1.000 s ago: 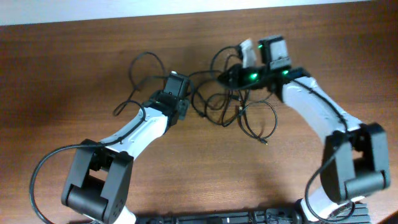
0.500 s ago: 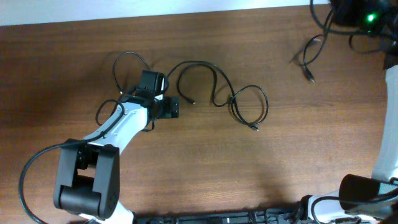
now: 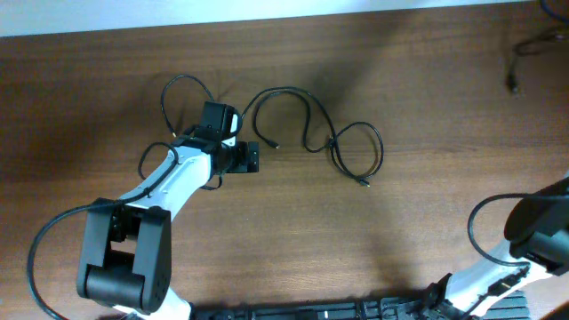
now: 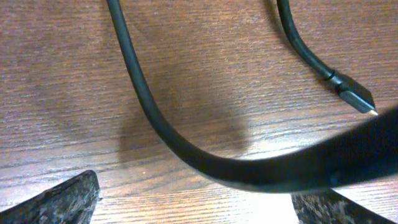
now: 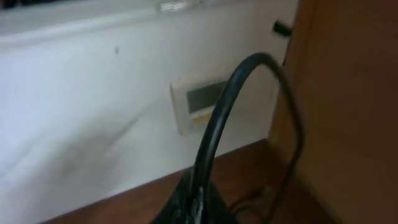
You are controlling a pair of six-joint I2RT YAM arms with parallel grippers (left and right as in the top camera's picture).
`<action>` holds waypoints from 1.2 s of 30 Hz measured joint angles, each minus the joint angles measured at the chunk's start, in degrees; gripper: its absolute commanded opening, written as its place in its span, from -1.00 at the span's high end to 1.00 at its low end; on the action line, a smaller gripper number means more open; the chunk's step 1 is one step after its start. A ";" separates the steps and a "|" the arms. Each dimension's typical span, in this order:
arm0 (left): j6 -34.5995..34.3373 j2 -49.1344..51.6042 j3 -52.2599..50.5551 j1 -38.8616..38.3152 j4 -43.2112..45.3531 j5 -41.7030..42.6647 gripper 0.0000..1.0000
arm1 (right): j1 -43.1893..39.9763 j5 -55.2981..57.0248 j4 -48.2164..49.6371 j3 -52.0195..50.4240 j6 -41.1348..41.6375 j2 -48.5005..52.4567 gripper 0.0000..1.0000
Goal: Untangle cables
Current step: 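Carry one separated cable with the right gripper to the table's right edge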
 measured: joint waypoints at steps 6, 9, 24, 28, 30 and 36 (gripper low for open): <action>0.00 0.00 0.00 0.02 0.00 0.02 -0.98 | 0.13 -9.46 -8.00 0.66 0.04 15.32 0.90; 0.00 0.00 0.00 0.02 0.00 0.02 -0.98 | 0.44 -13.05 -8.79 0.63 -0.02 20.74 0.26; 0.00 0.00 0.00 0.02 0.02 0.00 -0.98 | 2.16 -1.64 -50.40 6.21 19.69 8.52 -0.97; 0.00 0.00 0.00 0.02 0.02 0.02 -0.98 | 2.16 1.75 -46.66 6.01 20.85 8.63 -0.79; 0.00 0.00 0.00 0.02 0.07 0.00 -0.98 | 2.29 2.16 -37.64 5.84 18.75 8.66 -0.81; 0.00 0.00 0.00 0.02 0.04 0.04 -0.98 | 2.54 2.10 -9.38 6.27 32.20 11.87 -0.98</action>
